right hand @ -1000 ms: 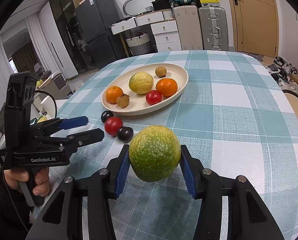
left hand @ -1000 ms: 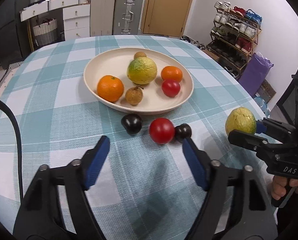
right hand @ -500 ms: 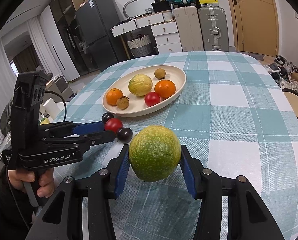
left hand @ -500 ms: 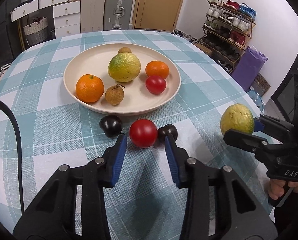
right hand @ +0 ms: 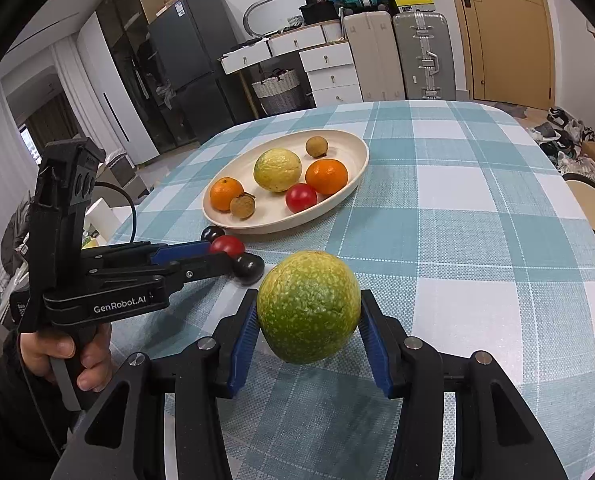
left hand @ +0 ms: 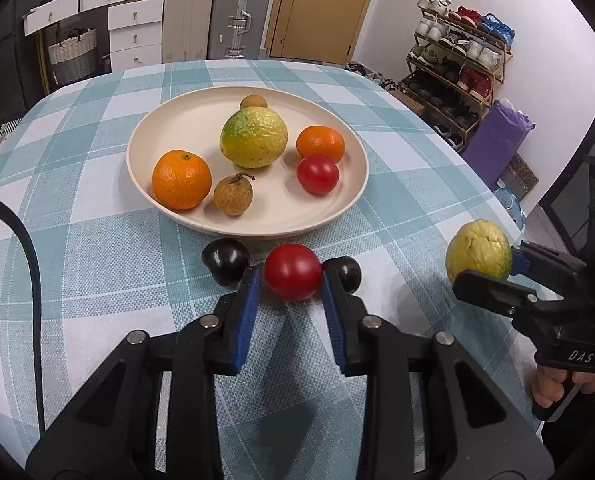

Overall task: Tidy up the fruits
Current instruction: 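Lift the green citrus with the right tool while the left gripper grasps the red tomato, then carry the green citrus in the right tool while the left carries the tomato over the plate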

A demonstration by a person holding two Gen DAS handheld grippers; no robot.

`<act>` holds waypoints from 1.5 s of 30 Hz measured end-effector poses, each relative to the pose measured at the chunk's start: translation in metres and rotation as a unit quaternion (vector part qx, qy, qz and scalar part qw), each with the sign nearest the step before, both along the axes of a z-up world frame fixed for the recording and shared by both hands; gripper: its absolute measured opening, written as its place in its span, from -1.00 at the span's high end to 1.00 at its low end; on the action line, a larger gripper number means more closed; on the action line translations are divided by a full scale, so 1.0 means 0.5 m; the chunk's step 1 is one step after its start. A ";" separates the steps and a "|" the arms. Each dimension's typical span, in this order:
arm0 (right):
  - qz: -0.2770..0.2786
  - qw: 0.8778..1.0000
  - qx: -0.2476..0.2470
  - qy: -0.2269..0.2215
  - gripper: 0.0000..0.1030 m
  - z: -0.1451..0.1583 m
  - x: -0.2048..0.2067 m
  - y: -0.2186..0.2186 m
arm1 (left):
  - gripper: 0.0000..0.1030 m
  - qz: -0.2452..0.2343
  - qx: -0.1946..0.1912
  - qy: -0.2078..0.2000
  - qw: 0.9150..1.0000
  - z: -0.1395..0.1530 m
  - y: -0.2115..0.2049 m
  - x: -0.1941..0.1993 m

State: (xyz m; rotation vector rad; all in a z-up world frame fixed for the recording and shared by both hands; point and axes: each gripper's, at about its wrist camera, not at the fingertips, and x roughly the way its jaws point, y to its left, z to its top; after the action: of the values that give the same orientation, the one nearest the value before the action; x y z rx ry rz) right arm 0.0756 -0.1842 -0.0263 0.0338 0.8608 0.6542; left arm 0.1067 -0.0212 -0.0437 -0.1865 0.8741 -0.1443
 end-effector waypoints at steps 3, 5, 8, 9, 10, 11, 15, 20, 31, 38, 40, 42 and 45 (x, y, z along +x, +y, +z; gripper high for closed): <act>-0.001 1.000 0.000 0.000 0.04 0.000 0.000 -0.001 | 0.52 -0.002 0.002 -0.001 1.000 -0.001 -0.001 -0.005; -0.002 1.000 0.001 -0.001 0.04 0.000 0.001 -0.001 | 0.52 -0.004 0.003 -0.003 1.000 0.001 -0.001 -0.012; 0.000 1.000 0.000 -0.001 0.04 0.000 0.000 0.001 | 0.54 -0.004 0.007 -0.003 1.000 0.002 0.001 -0.026; 0.002 1.000 0.000 -0.001 0.04 0.000 -0.001 0.003 | 0.56 -0.004 0.007 -0.004 1.000 0.002 0.002 -0.031; 0.002 1.000 -0.001 -0.001 0.04 0.000 -0.001 0.003 | 0.56 -0.005 0.006 -0.003 1.000 0.002 0.004 -0.036; 0.003 1.000 -0.001 -0.002 0.04 0.000 -0.001 0.004 | 0.56 -0.006 0.007 -0.002 1.000 0.002 0.004 -0.039; 0.003 1.000 -0.002 -0.001 0.04 -0.002 0.000 0.006 | 0.54 -0.002 -0.003 0.011 1.000 -0.006 0.009 -0.037; 0.001 1.000 -0.001 -0.004 0.04 0.001 0.001 0.003 | 0.36 -0.003 0.012 0.015 1.000 -0.009 0.000 -0.022; -0.003 1.000 0.001 0.000 0.04 -0.003 0.005 -0.003 | 0.47 -0.021 -0.001 -0.003 1.000 -0.004 -0.009 -0.009; -0.003 1.000 0.001 0.000 0.04 -0.004 0.003 0.000 | 0.47 -0.020 -0.007 -0.016 1.000 0.006 -0.004 -0.026; -0.004 1.000 0.002 0.000 0.04 -0.004 0.004 0.001 | 0.47 -0.019 -0.010 -0.021 1.000 0.013 0.001 -0.032; -0.005 1.000 0.003 -0.001 0.04 -0.004 0.004 0.005 | 0.47 -0.017 -0.008 -0.026 0.999 0.021 0.007 -0.037; -0.003 1.000 0.002 0.001 0.04 -0.002 0.008 0.018 | 0.47 -0.009 -0.006 -0.036 0.999 0.033 0.019 -0.046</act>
State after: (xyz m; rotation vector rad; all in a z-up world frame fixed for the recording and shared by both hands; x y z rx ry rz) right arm 0.0798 -0.1753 -0.0275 0.0410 0.8610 0.6507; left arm 0.0839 -0.0118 -0.0271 -0.1841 0.8042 -0.1723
